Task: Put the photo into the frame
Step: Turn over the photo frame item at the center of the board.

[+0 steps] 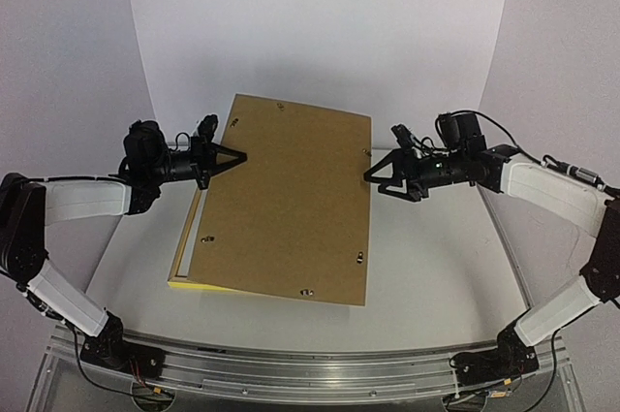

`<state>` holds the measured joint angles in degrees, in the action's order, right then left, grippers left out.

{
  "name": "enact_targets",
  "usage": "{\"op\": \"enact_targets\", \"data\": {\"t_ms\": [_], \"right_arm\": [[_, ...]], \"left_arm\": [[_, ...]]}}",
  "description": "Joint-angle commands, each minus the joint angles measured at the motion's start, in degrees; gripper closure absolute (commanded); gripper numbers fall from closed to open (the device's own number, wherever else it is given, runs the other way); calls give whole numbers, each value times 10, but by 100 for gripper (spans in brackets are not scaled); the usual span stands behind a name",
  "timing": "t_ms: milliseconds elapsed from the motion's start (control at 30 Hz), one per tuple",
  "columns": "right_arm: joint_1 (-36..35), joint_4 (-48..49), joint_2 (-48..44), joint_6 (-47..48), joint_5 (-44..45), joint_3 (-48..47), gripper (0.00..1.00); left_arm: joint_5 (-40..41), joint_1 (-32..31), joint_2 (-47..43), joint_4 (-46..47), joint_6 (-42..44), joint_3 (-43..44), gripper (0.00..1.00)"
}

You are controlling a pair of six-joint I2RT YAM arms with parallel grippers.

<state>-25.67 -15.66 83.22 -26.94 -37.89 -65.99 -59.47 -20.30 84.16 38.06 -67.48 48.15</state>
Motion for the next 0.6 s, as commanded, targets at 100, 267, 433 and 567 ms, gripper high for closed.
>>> {"op": "enact_targets", "data": {"t_ms": [100, 267, 433, 567], "right_arm": [[-4, 300, 12, -186, -127, 94, 25], [-36, 388, 20, -244, -131, 105, 34], [-81, 396, 32, -267, -122, 77, 59], [-95, 401, 15, -278, -98, 76, 80]], "left_arm": [[15, 3, -38, 183, -103, -40, 100], [20, 3, -25, 198, -109, -37, 100], [22, 3, -6, 210, -114, -37, 100], [30, 4, -4, 201, -103, -37, 100]]}}
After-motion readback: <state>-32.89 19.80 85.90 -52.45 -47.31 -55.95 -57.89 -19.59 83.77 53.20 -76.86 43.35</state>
